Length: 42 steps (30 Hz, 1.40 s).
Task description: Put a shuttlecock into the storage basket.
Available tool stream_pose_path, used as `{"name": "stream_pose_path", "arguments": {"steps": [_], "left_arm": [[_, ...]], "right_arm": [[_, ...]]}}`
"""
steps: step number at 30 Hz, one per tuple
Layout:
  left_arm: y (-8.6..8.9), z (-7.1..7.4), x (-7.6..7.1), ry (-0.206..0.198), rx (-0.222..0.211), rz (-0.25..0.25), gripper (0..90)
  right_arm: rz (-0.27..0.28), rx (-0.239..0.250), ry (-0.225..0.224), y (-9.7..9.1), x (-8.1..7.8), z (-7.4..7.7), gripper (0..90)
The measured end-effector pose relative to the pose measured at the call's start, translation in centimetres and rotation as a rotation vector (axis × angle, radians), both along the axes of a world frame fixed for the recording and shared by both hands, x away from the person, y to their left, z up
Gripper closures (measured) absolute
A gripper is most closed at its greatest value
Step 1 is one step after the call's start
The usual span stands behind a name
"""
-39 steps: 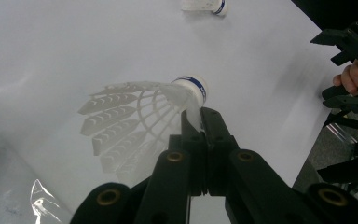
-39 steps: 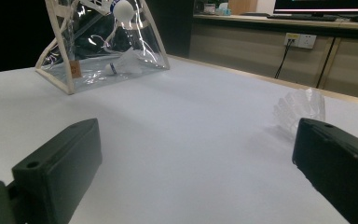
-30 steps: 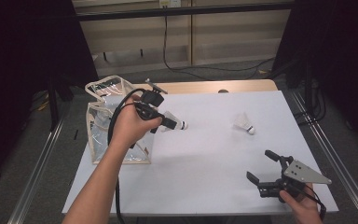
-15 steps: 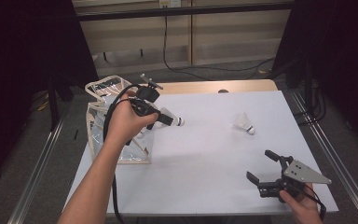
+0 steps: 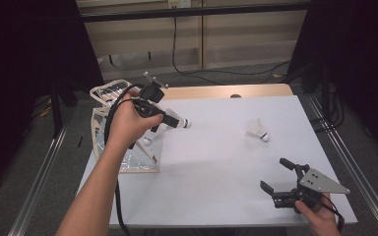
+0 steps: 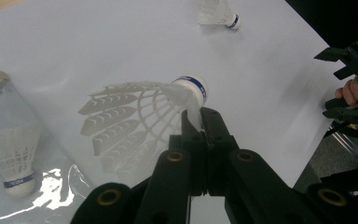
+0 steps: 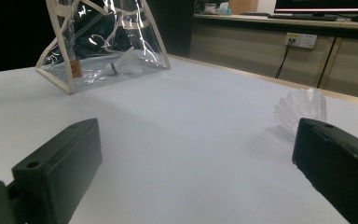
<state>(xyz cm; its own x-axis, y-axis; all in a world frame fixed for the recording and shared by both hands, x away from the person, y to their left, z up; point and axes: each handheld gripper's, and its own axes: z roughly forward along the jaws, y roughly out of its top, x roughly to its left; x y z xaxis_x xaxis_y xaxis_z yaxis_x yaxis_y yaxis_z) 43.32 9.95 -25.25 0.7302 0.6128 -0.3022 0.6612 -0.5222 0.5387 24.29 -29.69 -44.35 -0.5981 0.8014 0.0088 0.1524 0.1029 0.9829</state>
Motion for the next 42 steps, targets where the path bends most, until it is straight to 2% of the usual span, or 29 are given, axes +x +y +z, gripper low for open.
{"name": "stream_pose_path", "arguments": {"steps": [11,28,42], "left_arm": [[0.6,0.8,0.1,0.006,0.002,0.008,89.6],[1.7,1.8,0.4,-0.006,-0.001,0.031,89.7],[2.6,3.0,0.7,-0.023,0.012,0.051,89.8]], "right_arm": [[0.001,0.0,0.0,0.0,0.0,0.0,0.7],[-0.001,0.002,0.001,0.0,0.0,0.0,0.7],[-0.001,0.002,0.001,0.0,0.0,0.0,0.7]]}}
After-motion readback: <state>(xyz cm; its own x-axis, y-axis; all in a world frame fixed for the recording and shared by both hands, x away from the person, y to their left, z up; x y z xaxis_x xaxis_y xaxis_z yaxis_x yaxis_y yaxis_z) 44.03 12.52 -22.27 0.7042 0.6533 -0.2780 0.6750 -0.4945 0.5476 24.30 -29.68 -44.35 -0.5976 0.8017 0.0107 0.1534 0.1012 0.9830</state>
